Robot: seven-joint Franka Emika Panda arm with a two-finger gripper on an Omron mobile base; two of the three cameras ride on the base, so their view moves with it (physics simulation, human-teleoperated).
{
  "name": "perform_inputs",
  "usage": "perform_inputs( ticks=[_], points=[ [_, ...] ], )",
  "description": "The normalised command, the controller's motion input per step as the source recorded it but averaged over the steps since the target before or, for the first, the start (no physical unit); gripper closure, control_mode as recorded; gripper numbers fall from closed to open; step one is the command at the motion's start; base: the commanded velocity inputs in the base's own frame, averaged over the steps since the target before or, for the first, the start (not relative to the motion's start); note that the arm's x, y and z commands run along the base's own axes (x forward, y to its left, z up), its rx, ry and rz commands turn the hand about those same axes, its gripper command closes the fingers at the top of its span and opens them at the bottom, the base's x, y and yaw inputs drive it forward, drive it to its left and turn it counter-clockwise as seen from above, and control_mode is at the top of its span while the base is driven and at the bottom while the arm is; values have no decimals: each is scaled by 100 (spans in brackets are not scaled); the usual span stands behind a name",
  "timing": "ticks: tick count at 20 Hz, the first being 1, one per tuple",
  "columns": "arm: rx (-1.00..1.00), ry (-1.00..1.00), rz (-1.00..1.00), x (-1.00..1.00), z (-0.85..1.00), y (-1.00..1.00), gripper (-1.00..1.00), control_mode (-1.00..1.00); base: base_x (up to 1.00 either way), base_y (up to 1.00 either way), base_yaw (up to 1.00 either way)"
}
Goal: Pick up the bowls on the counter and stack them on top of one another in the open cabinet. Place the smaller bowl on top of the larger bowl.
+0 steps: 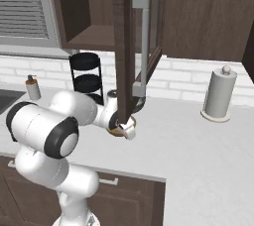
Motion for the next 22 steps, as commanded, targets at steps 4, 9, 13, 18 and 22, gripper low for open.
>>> perform_inputs(
  ticks=[4, 9, 13, 18, 22],
  points=[
    [-2, -2, 0, 5, -27, 0, 100, -100, 0, 0, 0],
    [0, -1, 0, 0, 0, 0, 100, -100, 0, 0, 0],
    [0, -5, -1, -1, 21, 0, 100, -100, 0, 0, 0],
    [3, -24, -1, -15, 91, 0, 100, -100, 0, 0, 0],
    [4, -17, -4, 12, 95, 0, 100, -100, 0, 0, 0]
  ],
)
